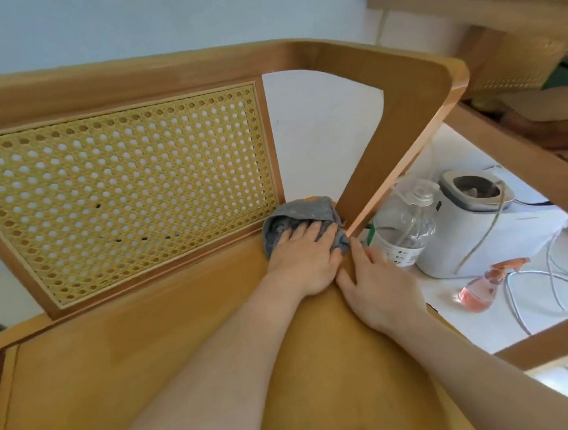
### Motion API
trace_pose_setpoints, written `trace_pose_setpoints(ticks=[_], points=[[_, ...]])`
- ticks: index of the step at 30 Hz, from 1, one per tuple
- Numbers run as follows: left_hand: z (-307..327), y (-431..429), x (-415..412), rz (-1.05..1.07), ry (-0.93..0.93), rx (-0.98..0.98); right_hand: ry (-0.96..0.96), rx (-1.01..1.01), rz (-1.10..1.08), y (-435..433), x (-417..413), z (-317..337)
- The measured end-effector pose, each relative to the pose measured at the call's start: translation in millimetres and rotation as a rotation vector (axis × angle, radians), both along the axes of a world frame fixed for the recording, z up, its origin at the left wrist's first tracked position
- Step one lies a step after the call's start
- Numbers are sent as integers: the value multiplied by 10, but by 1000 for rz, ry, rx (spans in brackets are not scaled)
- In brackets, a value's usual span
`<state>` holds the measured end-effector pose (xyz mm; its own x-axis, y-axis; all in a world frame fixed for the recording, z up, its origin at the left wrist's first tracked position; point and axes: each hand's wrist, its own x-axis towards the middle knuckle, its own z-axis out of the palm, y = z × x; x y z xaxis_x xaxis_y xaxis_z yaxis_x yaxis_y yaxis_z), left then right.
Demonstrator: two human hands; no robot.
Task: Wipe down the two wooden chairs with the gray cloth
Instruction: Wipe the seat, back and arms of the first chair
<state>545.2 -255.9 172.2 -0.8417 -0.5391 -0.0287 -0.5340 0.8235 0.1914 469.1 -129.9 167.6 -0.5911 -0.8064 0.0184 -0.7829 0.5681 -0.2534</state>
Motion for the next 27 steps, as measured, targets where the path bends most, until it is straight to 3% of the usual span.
trace_pose_setpoints(ticks=[5,14,17,19,21,23,24,25,27], points=[[-83,-78,-335,164,220,6,40,-45,26,6,-2,-17],[171,-496,-784,143,44,138,39,-69,47,26,4,16],[98,-379,-695,72,195,55,34,-68,38,34,3,42],[16,-215,-537,111,404,35,21,-59,27,31,28,72],[49,-112,-449,259,587,236,-8,-69,15,46,44,106],[293,-32,-501,460,877,778,-53,-113,-2,66,54,136],[446,40,-557,546,981,1081,-73,-132,-11,81,54,147],[600,133,-609,613,1009,1262,-88,-152,-18,89,51,146],[838,286,-708,578,1043,1352,-103,-167,-15,89,60,152]])
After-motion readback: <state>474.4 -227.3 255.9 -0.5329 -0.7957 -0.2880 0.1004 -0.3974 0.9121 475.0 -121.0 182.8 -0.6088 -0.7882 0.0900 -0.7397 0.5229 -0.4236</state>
